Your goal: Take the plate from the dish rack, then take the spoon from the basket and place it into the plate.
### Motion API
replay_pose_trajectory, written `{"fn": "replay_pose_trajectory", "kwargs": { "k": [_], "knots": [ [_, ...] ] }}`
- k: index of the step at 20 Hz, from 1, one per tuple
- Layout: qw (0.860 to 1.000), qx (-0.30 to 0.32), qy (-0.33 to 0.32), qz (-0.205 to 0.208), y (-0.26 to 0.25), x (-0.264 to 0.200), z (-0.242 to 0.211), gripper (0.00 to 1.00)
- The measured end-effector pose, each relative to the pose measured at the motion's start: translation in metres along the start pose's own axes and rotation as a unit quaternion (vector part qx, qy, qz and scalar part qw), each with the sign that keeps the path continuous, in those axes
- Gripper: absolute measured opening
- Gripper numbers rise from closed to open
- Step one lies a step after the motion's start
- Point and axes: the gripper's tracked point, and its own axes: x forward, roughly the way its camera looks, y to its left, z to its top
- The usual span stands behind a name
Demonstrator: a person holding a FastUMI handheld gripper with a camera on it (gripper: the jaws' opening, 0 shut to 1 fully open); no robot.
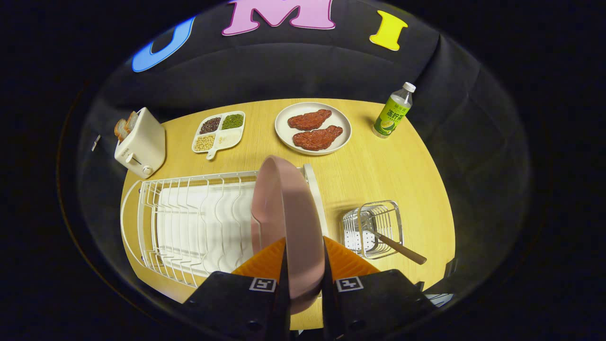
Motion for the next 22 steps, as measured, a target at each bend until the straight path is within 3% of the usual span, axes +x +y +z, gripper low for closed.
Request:
{"fn": "replay_pose_trajectory", "kwargs": {
  "k": [7,9,16,22],
  "knots": [
    [0.990,-0.094,-0.049,-0.095,0.003,-0.027,0.027,0.30],
    [0.986,-0.111,-0.067,-0.103,0.009,-0.035,0.032,0.30],
    [0.997,-0.035,-0.071,-0.008,0.003,-0.069,0.006,0.30],
    [0.996,0.010,-0.043,0.080,-0.009,-0.106,-0.057,0.30]
  ]
}}
